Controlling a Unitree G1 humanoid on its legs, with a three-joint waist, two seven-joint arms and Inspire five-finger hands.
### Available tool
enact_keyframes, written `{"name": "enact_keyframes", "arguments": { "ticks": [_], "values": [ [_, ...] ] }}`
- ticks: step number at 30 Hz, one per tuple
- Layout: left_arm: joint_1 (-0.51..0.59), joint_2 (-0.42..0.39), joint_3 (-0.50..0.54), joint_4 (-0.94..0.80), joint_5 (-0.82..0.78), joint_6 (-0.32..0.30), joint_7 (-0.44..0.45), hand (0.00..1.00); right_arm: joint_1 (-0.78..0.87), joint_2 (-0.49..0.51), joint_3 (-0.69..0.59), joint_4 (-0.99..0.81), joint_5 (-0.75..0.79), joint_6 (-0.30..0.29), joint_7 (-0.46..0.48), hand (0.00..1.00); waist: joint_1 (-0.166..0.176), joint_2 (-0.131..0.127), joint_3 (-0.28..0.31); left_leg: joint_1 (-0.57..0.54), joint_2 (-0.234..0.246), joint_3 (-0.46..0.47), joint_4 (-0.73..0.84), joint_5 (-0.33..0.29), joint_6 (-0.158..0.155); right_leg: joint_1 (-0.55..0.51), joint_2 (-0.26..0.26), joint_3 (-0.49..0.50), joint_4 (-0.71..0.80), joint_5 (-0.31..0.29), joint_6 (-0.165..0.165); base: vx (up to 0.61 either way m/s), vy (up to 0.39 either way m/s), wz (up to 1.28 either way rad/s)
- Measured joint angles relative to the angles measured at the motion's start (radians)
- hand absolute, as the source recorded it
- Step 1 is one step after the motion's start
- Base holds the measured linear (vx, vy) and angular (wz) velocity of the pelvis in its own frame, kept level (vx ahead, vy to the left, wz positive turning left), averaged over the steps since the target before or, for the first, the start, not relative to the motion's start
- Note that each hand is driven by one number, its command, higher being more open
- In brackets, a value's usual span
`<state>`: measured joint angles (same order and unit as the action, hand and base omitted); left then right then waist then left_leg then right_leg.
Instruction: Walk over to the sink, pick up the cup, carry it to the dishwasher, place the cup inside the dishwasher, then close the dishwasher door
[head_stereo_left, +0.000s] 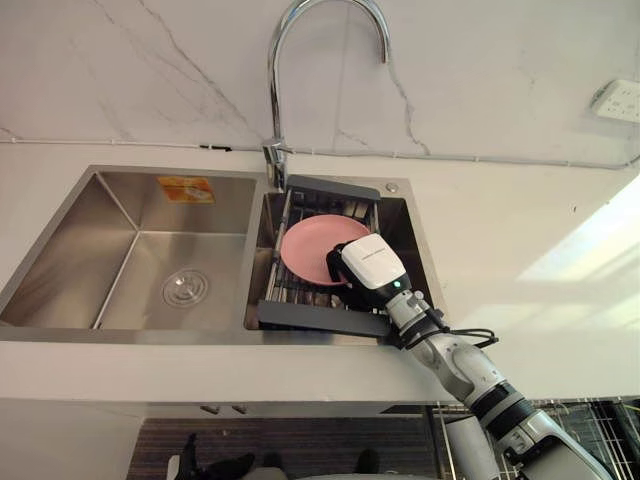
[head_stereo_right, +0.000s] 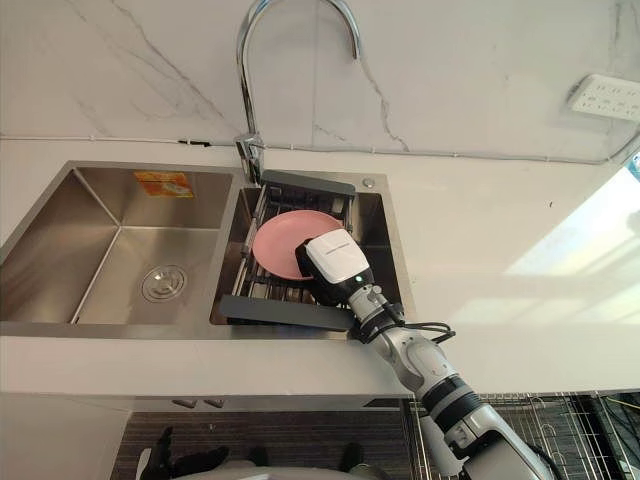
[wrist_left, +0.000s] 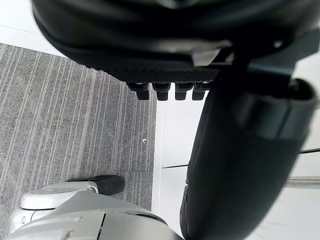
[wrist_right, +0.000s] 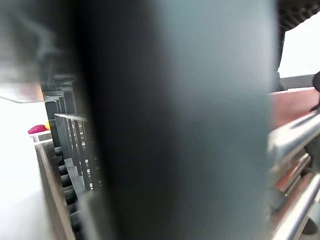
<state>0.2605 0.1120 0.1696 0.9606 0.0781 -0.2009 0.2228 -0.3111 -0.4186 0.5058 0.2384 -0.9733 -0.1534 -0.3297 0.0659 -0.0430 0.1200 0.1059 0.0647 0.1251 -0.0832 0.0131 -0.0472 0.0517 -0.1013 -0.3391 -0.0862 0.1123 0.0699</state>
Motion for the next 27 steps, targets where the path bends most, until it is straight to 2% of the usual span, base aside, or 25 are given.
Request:
{"name": "enact_keyframes", "arguments": {
  "ticks": [7,16,27],
  "values": [
    [0.000,-0.009,0.000,-0.003,-0.001,0.000,0.000,1.00,0.004,-0.014,-0.031,0.006,0.128,-0.015,0.000,0.00,0.002,0.018,0.011,-0.001,-0.004,-0.011,0.000,0.008,0.002,0.004,-0.004,-0.005,0.000,0.000,0.000,0.00,0.000,0.04],
    [0.001,-0.011,0.000,-0.008,-0.009,0.013,0.000,1.00,-0.035,-0.037,-0.109,0.032,0.219,-0.081,0.114,0.00,-0.002,0.024,0.012,-0.006,-0.010,-0.028,-0.001,0.020,0.004,0.008,-0.006,-0.020,-0.003,0.006,-0.004,-0.03,0.000,0.06],
    [0.008,-0.014,0.000,-0.013,-0.011,0.014,-0.001,1.00,-0.062,-0.049,-0.123,0.029,0.263,-0.082,0.180,0.00,-0.009,0.032,0.010,-0.012,-0.011,-0.032,-0.001,0.028,0.007,0.004,-0.011,-0.024,-0.004,0.010,-0.006,-0.01,0.002,0.01]
  ]
}}
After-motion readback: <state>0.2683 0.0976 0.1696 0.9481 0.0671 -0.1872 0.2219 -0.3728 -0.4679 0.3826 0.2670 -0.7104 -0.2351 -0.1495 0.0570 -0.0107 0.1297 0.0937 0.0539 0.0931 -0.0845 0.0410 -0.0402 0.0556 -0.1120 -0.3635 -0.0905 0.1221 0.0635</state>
